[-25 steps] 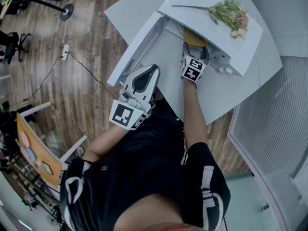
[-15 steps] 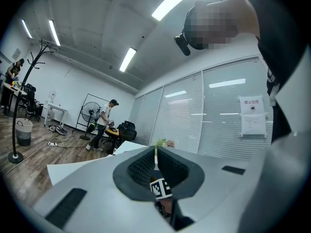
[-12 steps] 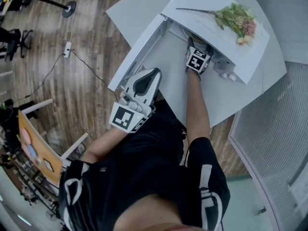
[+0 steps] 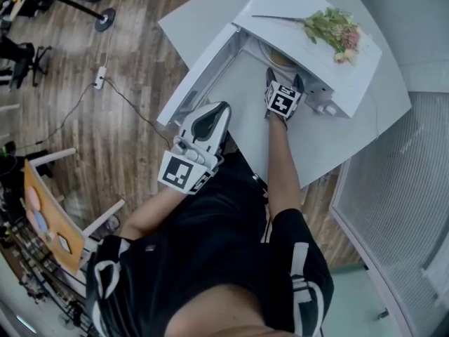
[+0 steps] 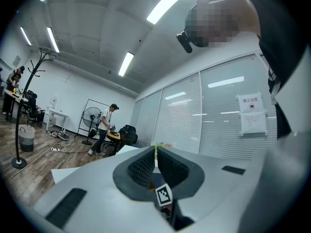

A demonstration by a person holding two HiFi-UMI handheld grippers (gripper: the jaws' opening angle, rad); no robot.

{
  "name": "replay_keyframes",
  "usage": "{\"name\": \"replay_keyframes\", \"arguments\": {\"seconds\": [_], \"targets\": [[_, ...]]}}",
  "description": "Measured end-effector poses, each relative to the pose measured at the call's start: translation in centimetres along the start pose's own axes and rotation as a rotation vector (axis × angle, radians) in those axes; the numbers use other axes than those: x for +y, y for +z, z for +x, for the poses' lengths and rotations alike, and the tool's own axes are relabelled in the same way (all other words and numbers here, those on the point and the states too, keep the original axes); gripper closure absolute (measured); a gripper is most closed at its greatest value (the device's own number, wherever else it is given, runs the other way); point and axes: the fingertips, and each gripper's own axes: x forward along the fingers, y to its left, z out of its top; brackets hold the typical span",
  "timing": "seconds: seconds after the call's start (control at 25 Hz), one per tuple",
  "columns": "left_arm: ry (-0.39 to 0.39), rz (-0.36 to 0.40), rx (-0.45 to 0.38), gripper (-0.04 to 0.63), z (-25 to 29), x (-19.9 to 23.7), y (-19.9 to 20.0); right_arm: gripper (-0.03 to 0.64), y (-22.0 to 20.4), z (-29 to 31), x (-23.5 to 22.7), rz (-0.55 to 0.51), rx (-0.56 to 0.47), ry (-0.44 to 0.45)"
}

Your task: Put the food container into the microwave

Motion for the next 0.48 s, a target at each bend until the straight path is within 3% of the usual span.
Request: {"name": "replay_keyframes", "arguments": {"seconds": [0.08, 0.24, 0.48], "targets": [[0.017, 0.007, -0.016, 0.561, -1.3, -0.8, 0.8, 0.184, 0.2, -3.6, 0.8, 0.005, -0.04, 0.038], [0.027, 0.017, -0.041, 0.561, -3.9, -2.2, 2.0, 0.372, 1.4, -12.8, 2.4, 0.055, -0.131, 0.13], [-0.017, 0.001, -0.051, 0.561, -7.5, -4.0, 3.3, 0.458, 1.8, -25.0, 4.8, 0.046, -0.22, 0.161]]}}
